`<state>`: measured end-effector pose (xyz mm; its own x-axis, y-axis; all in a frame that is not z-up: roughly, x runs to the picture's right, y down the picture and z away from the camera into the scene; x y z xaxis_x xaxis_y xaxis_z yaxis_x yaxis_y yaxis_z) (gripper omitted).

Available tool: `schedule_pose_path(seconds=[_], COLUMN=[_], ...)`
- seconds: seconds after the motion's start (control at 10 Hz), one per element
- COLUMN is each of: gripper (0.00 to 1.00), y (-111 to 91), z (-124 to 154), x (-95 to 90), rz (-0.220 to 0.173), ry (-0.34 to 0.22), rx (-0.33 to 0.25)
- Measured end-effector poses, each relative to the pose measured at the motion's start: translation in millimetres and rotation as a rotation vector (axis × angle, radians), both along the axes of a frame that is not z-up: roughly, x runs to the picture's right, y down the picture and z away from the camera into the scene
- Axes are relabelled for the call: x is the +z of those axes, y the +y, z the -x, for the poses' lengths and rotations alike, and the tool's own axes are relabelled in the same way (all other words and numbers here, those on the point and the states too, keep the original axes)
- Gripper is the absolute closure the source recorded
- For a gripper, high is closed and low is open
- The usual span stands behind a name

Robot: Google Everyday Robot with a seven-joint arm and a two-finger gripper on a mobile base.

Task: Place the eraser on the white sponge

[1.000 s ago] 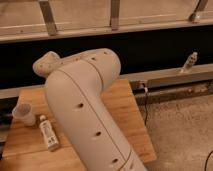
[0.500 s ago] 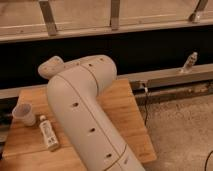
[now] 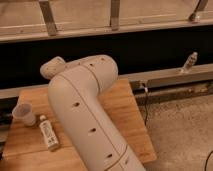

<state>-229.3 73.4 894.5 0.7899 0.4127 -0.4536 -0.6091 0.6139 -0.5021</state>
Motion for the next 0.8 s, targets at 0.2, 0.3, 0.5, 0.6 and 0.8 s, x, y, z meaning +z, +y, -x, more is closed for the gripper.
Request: schedule_pose_path(seconds=[0.2, 0.3, 0.5, 0.6, 0.8], gripper=[0.57, 0.48, 0.28, 0.21, 0.20], y=[0.1, 0.4, 0.6, 1.4, 2.9], z=[2.8, 4.6, 5.8, 5.7, 6.0], x=[-1.3, -2.2, -4.9, -5.7, -7.2], rz=[0.006, 0.008, 0.012, 0.014, 0.018], ry=[0.000, -0.003, -0.009, -0.011, -0.014], rx=[0.000, -0.002, -0.002, -0.001, 0.000])
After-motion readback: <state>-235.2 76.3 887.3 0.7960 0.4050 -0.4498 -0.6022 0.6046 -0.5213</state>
